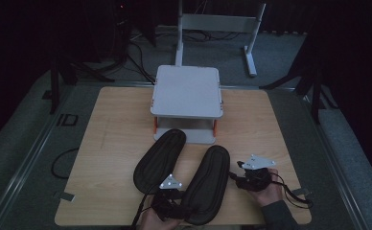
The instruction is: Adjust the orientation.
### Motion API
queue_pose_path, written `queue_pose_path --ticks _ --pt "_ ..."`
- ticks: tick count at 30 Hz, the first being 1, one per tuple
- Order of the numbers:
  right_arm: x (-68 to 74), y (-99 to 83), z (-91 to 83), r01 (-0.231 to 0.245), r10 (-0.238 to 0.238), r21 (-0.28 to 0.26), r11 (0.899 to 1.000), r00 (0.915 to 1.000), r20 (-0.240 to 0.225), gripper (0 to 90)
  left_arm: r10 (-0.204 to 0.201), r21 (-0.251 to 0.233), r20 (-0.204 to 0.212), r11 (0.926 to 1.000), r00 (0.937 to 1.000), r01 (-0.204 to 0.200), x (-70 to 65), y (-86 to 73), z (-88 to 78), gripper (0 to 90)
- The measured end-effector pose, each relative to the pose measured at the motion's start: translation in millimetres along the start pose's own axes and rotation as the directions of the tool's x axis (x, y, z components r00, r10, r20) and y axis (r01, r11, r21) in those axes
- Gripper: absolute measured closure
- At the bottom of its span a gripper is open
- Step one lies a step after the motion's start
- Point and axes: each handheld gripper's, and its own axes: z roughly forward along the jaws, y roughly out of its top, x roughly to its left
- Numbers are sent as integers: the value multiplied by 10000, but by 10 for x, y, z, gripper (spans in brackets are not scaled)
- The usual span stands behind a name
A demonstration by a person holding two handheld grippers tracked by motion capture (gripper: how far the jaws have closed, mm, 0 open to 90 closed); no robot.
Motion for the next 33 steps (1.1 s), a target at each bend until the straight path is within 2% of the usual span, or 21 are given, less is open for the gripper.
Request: queue_pose_path --ticks 4,5,6,7,8,9,10,11,13,15,17,19,22,23,24,26,27,28,29,31,33 --pt "-19 -14 -5 -186 186 -14 9998 9998 -84 456 102 -74 -84 9999 9999 -102 -4 47 -10 345" --pt "-27 -19 -5 -205 205 2 9998 9998 -63 461 292 -144 -375 9995 9989 -298 -26 84 -21 390" --pt "-32 -22 -8 -238 238 -2 9997 9997 -44 462 309 -207 -489 9993 9983 -320 -29 106 -31 403" --pt "-32 -22 -8 -238 238 -2 9997 9997 -44 462 309 -207 -489 9993 9983 -320 -29 106 -31 448" --pt "-41 -24 -14 -297 296 -40 9996 9995 -82 462 309 -207 -489 9993 9983 -320 -29 106 -31 448" --pt "-56 -38 -14 -392 391 -24 9992 9990 -214 462 433 -494 -931 9976 9947 -480 -14 177 -72 534" --pt "-56 -46 -9 -405 404 -21 9992 9988 -276 461 456 -606 -971 9968 9942 -516 -6 199 -89 587" --pt "-50 -52 1 -391 391 6 9992 9986 -366 462 548 -684 -1247 9956 9907 -636 -9 222 -101 633" --pt "-28 -53 23 -312 315 61 9995 9983 -484 458 606 -768 -1404 9944 9882 -719 -4 273 -124 644" --pt "-3 -39 45 -172 176 71 9998 9983 -562 451 810 -895 -1725 9912 9817 -975 -23 318 -148 651" --pt "28 -16 65 -89 90 21 10000 9980 -626 449 1022 -1107 -2080 9857 9728 -1273 -49 358 -173 654" --pt "46 8 75 -16 14 -30 10000 9983 -579 446 1198 -1226 -2526 9803 9601 -1546 -66 401 -200 655" --pt "40 31 60 -7 1 -136 9999 9989 -463 446 1462 -1443 -3298 9685 9327 -2028 -86 448 -220 658" --pt "35 33 51 -36 29 -184 9998 9991 -417 447 1522 -1381 -3493 9676 9245 -2115 -86 465 -220 659" --pt "32 35 42 -97 88 -226 9997 9992 -385 447 1588 -1352 -3620 9660 9185 -2203 -86 478 -216 659" --pt "18 34 29 -100 92 -279 9996 9995 -317 447 1857 -1186 -3610 9629 9139 -2426 -86 501 -203 658" --pt "14 34 23 -149 140 -302 9994 9995 -285 447 2066 -1082 -3668 9589 9071 -2622 -98 506 -196 657" --pt "8 35 16 -168 160 -313 9994 9995 -260 447 2151 -1048 -3667 9572 9051 -2699 -109 508 -192 655" --pt "3 37 10 -182 174 -360 9992 9996 -237 446 2240 -973 -3539 9568 9081 -2739 -114 512 -183 650" --pt "-7 48 -13 -248 240 -451 9987 9995 -184 443 2312 -885 -3219 9581 9181 -2723 -121 511 -155 639" --pt "-17 66 -34 -285 279 -572 9980 9995 -117 438 2387 -859 -3007 9575 9234 -2755 -142 500 -113 624"
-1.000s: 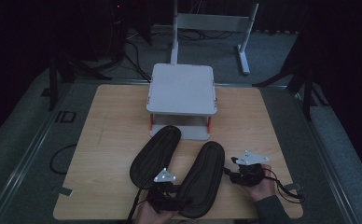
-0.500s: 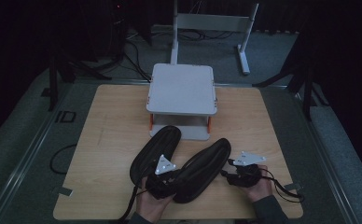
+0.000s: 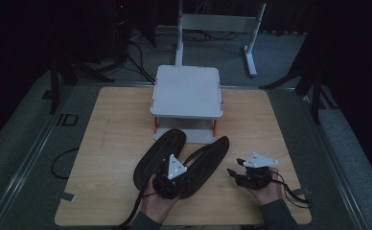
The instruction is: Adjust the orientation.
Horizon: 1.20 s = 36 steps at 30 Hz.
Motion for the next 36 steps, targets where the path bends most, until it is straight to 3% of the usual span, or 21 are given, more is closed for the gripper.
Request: queue_pose_path --ticks 8,12,16,24,33,36 --pt "-8 77 -68 6 0 -298 9996 9998 205 408 594 -145 461 9982 9972 -587 -156 25 43 562" --pt "-14 100 -91 -25 35 -406 9992 9997 255 405 1025 -143 812 9947 9914 -1017 -235 57 60 573" --pt "-19 101 -121 -34 51 -499 9987 9994 337 401 1304 -109 1407 9914 9814 -1302 -319 82 106 546" --pt "-21 64 -202 61 -42 -428 9991 9990 440 385 1224 76 1583 9921 9798 -1251 -338 13 144 465" --pt "-2 -32 -314 47 -25 -366 9993 9982 599 374 691 328 1257 9967 9897 -738 -229 -128 160 457" --pt "-21 -23 -331 -3 29 -457 9990 9983 585 374 479 290 1317 9982 9901 -521 -194 -147 160 457"
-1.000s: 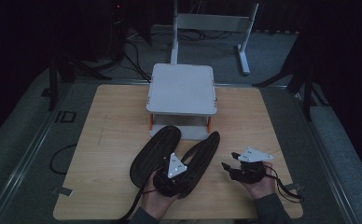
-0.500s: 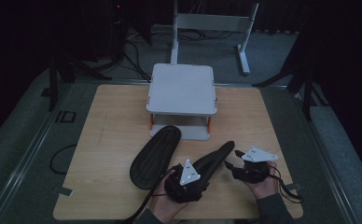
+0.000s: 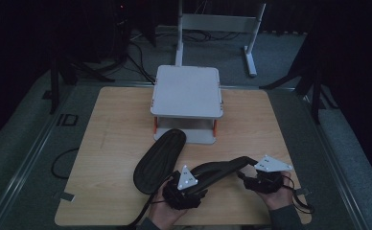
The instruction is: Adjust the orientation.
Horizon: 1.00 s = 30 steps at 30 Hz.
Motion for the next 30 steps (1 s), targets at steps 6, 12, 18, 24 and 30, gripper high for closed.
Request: queue_pose_path --ticks 6,12,18,24,30 --pt "11 49 20 123 -123 -55 9999 9999 23 373 -108 -130 57 9999 9999 109 22 -18 -31 457" --pt "20 96 -72 186 -192 -533 9984 9998 -102 367 -73 -116 140 9999 9999 75 25 -81 -83 450" --pt "28 99 -52 156 -167 -454 9988 9996 -233 367 -169 213 27 9996 9999 168 64 -161 -86 431" --pt "104 106 88 467 -473 -110 9988 9975 -534 367 -450 -226 -233 9988 9987 444 128 -241 -340 422" --pt "162 148 230 695 -690 3 9976 9917 -1083 372 -613 -1051 -1062 9932 9925 501 252 -295 -663 409"
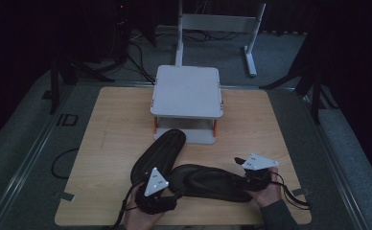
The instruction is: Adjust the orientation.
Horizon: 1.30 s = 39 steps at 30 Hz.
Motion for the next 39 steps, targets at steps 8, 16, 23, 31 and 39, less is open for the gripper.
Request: queue_pose_path --ticks 8,16,23,31,39 --pt "112 49 341 585 -535 518 9969 9942 -932 449 -857 -613 -827 9948 9929 808 325 -78 -260 399" --pt "75 5 391 678 -601 773 9947 9934 -980 689 -1168 -690 -1195 9916 9859 1091 452 -128 -347 397" --pt "1 -55 298 675 -631 918 9935 9967 -505 718 -1211 -553 -1435 9919 9822 1143 481 -186 -364 372" --pt "-110 -74 164 276 -269 721 9970 9996 -107 503 -1462 -428 -1739 9891 9738 1408 555 -250 -359 289" --pt "-133 -74 47 10 -12 335 9994 10000 56 457 -1713 -253 -1840 9852 9679 1695 625 -304 -300 241"
